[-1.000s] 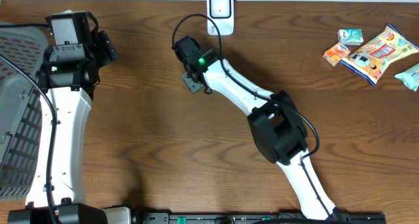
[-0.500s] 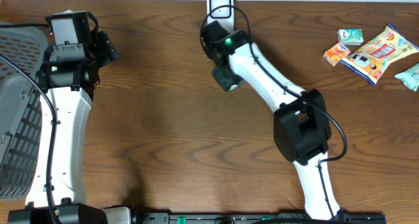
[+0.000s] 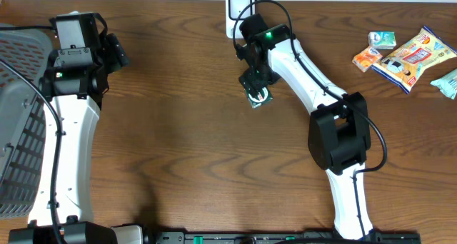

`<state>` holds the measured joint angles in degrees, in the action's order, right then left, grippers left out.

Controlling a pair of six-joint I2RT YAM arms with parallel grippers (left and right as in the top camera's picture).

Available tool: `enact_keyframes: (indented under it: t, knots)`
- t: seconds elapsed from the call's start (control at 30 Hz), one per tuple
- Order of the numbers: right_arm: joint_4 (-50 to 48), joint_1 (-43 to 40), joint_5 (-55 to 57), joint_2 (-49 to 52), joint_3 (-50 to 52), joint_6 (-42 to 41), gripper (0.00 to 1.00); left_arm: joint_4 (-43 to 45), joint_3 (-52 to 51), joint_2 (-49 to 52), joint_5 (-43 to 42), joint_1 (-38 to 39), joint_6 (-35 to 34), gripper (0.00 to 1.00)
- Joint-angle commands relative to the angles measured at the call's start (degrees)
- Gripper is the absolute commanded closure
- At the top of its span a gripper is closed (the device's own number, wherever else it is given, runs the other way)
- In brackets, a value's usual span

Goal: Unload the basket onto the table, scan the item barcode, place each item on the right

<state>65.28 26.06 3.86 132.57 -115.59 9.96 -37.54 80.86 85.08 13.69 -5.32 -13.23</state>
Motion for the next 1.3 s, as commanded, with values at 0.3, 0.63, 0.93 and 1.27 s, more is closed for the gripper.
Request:
enact_keyframes:
  t: [0.3,0.63,0.93,1.27]
  knots:
    - [-3.8,0.3,-5.7,-1.2,1.0,-5.6,0.05,-0.2,0.5,0.4,0.5,-0.2,0.7,0.02]
    - [-6.5,0.3,-5.7,-1.0,3.9,-4.5,0.06,-0.2,0.5,0.4,0.5,-0.2,0.7,0.03]
    - [-11.9,0.1,-5.5,-1.0,10.0,-3.8,0.11,-0.2,0.5,0.4,0.5,-0.2,0.7,0.02]
    - [-12.9,-0.1,-5.5,-1.0,10.3,-6.1,0.21,-0.2,0.5,0.4,0.5,-0.2,0.7,0.02]
